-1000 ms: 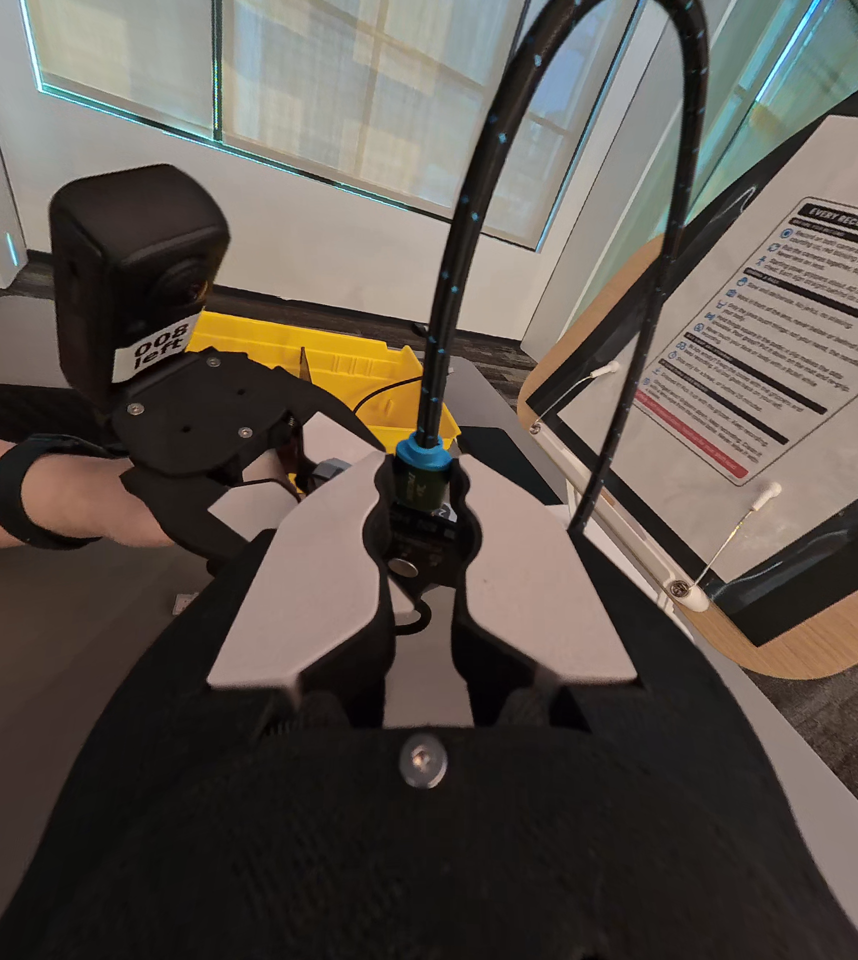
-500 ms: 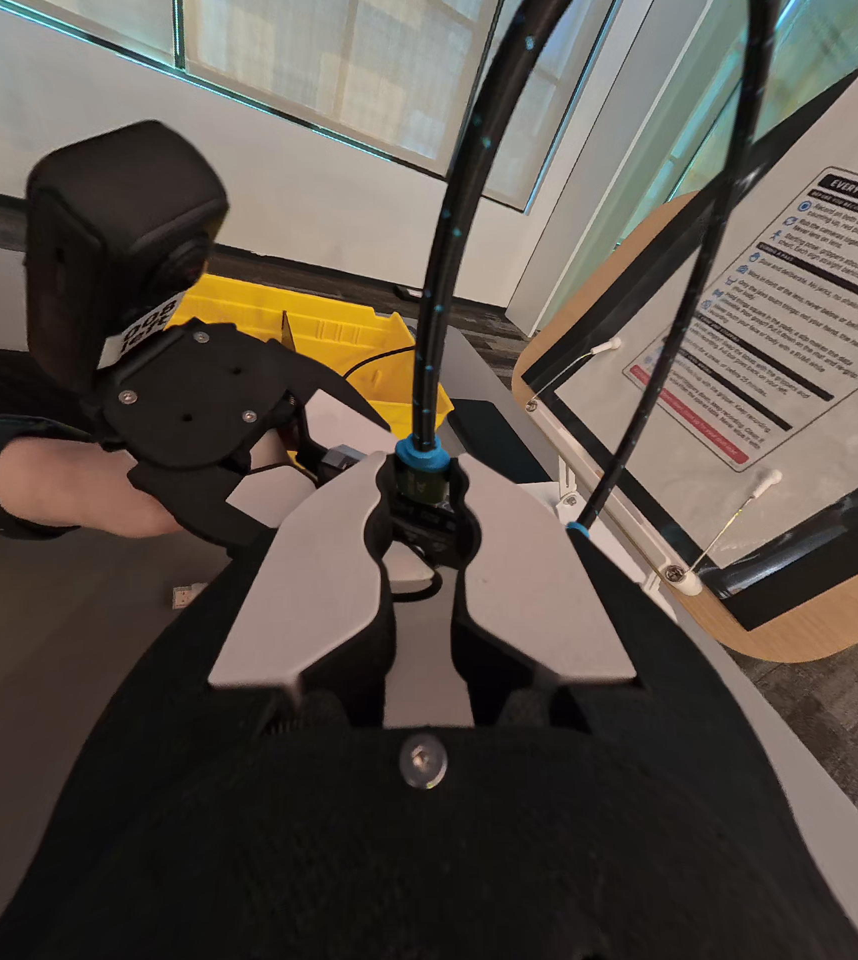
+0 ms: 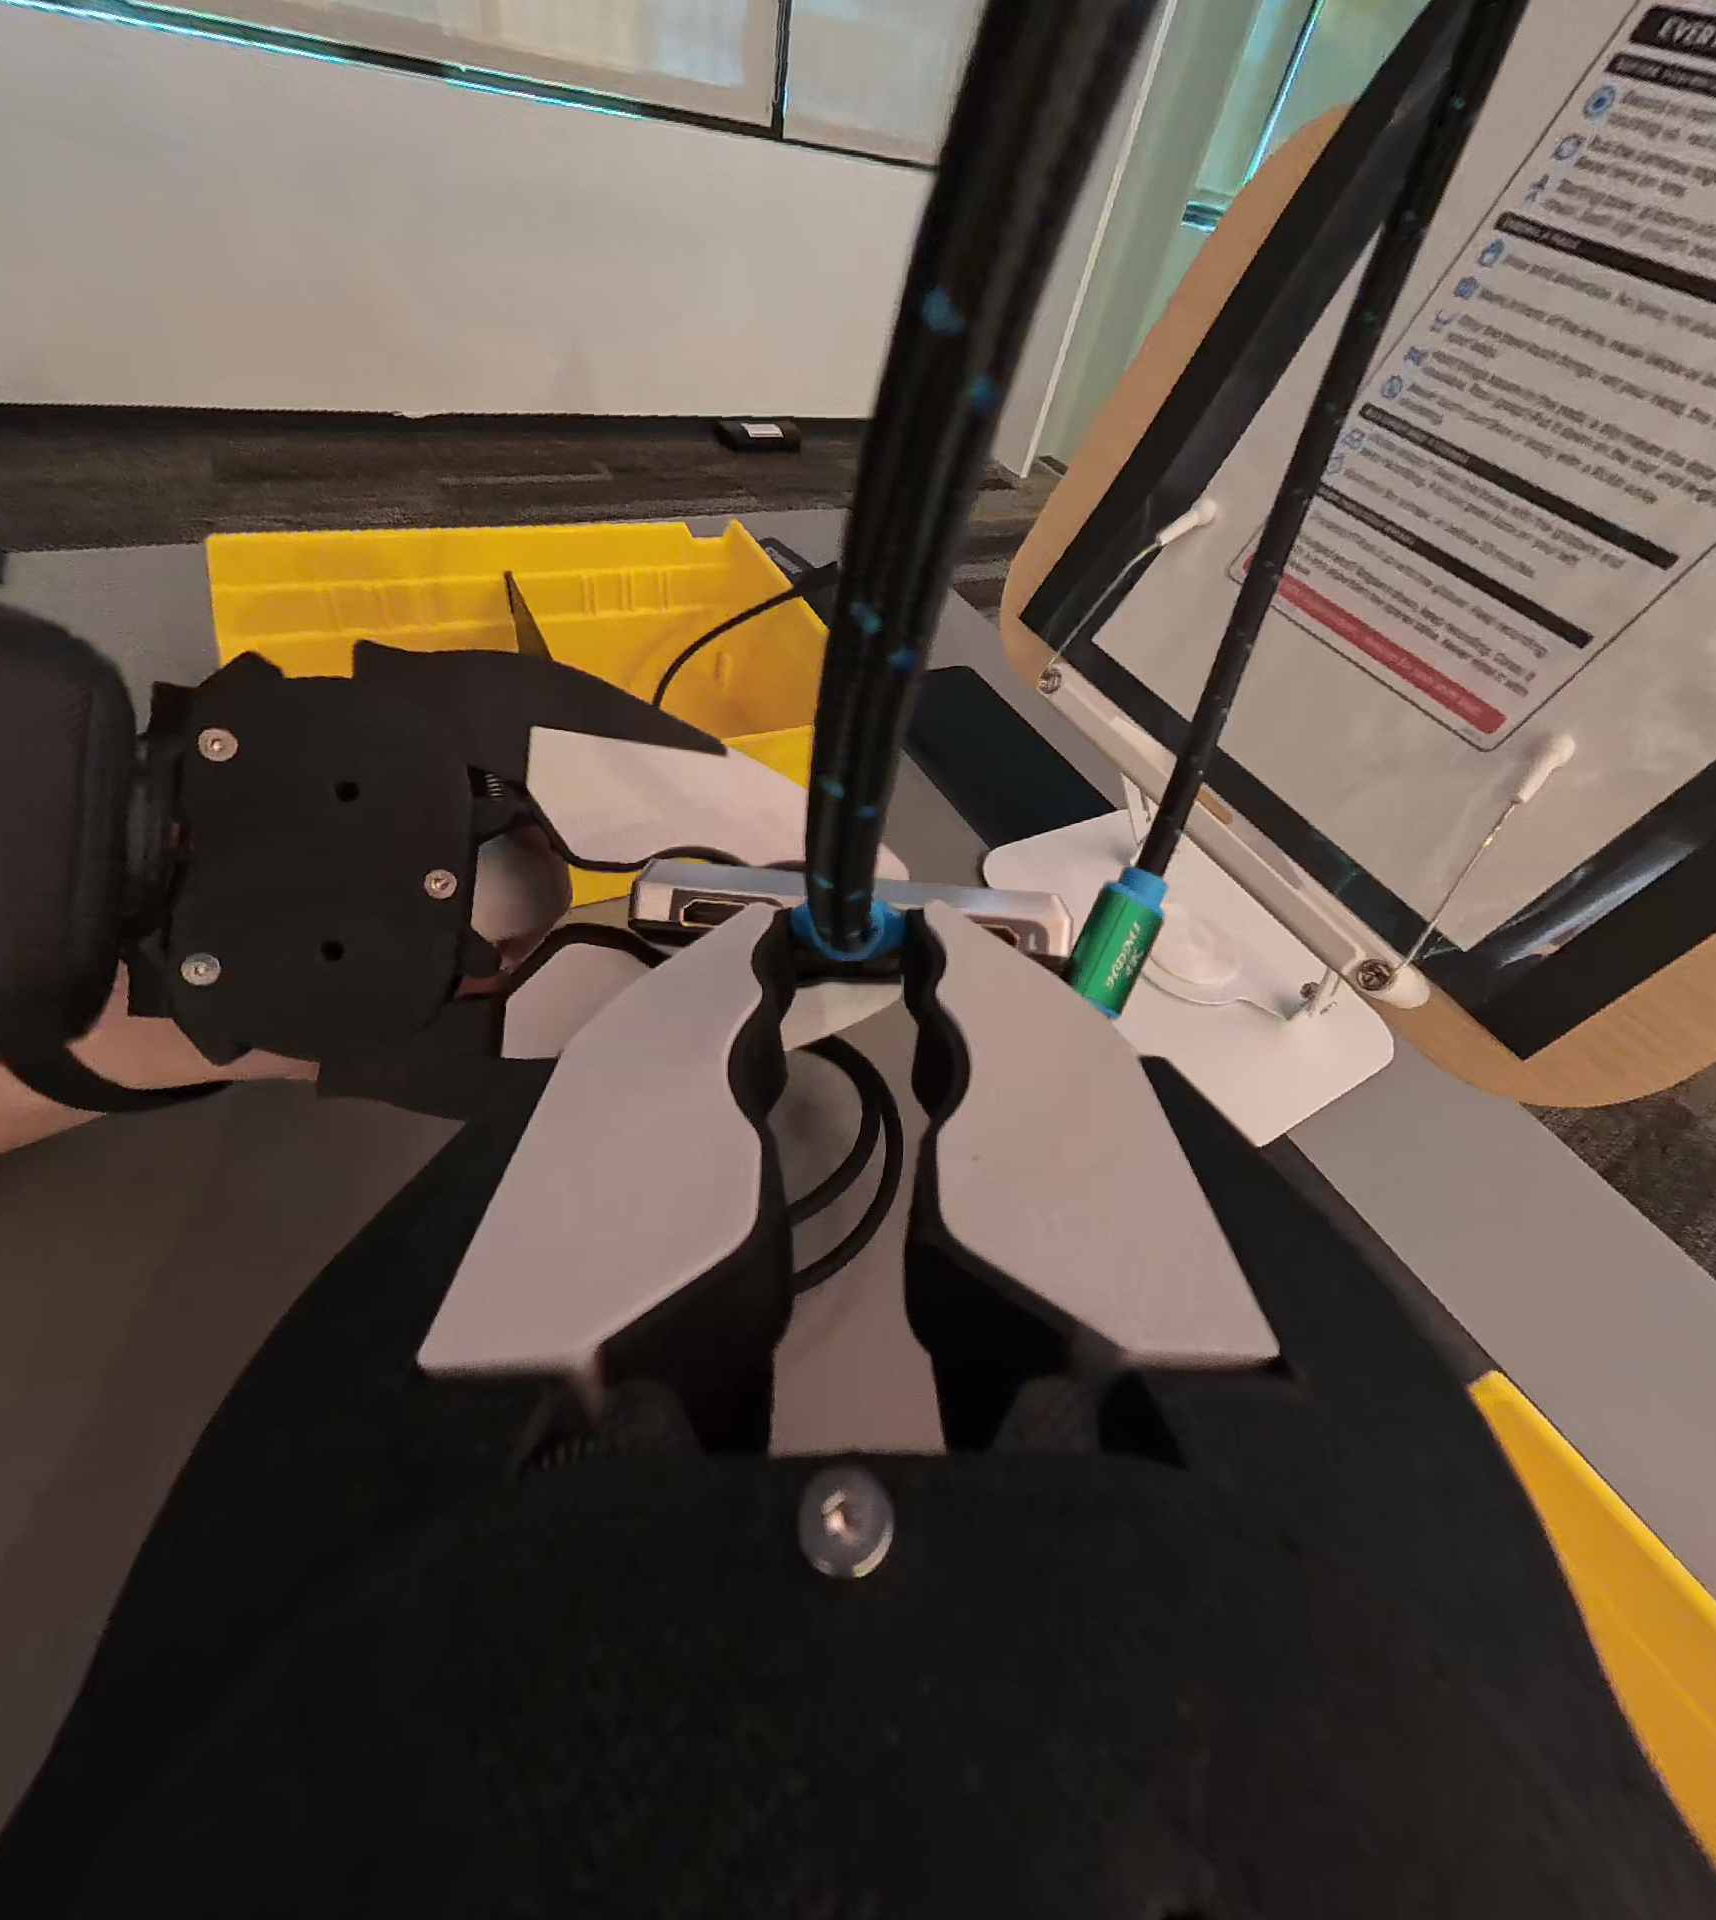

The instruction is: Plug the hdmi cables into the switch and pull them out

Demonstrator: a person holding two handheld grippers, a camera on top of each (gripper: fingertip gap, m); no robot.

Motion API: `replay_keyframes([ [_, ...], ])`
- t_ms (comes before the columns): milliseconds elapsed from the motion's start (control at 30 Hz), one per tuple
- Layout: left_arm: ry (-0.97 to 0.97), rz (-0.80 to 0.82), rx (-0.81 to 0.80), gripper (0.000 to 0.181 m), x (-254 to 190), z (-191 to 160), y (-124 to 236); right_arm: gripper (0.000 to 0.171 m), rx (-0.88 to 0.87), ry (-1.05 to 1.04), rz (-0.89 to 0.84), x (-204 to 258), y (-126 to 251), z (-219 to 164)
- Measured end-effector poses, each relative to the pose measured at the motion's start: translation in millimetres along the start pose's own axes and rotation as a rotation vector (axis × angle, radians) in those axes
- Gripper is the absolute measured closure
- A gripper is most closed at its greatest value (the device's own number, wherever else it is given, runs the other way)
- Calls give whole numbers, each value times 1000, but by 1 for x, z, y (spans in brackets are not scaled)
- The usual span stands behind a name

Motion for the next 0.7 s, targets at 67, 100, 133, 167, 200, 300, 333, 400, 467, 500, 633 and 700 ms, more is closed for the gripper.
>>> replay_keyframes([
  [67, -70, 55, -2, 159, 5, 3, 4, 150, -5, 21, -2, 3, 2, 3],
  [100, -100, 81, -2, 159, 8, 5, 5, 150, -7, 31, -5, 4, 3, 5],
  [133, -124, 103, -3, 159, 10, 7, 7, 150, -12, 40, -8, 6, 4, 7],
  [167, -143, 118, -3, 159, 12, 8, 9, 150, -11, 48, -12, 7, 5, 8],
  [200, -156, 128, -4, 159, 13, 9, 10, 150, -10, 57, -13, 8, 5, 9],
  [300, -169, 133, 3, 159, 13, 11, 11, 150, -8, 62, -11, 8, 6, 9],
  [333, -177, 137, 5, 159, 13, 11, 11, 150, -13, 61, -6, 8, 6, 10],
  [400, -192, 145, 2, 160, 14, 11, 13, 150, -18, 60, 0, 9, 6, 10],
  [467, -215, 158, -2, 160, 15, 13, 15, 150, -23, 66, 3, 10, 7, 11],
  [500, -224, 162, -7, 160, 16, 15, 16, 150, -27, 69, 7, 11, 8, 12],
  [633, -247, 181, -4, 160, 20, 21, 21, 150, -52, 73, 13, 13, 11, 17],
  [700, -255, 186, -6, 160, 21, 22, 23, 150, -64, 80, 14, 14, 12, 19],
])
Point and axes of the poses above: each gripper's, where its closed fingertips meet, y back along the fingers, z out of its top, x = y × z across the jaws, the point moved 4 cm from there along y, back along the fingers, and after that the axes turned 6 degrees about -x, right-handed, at the moved point
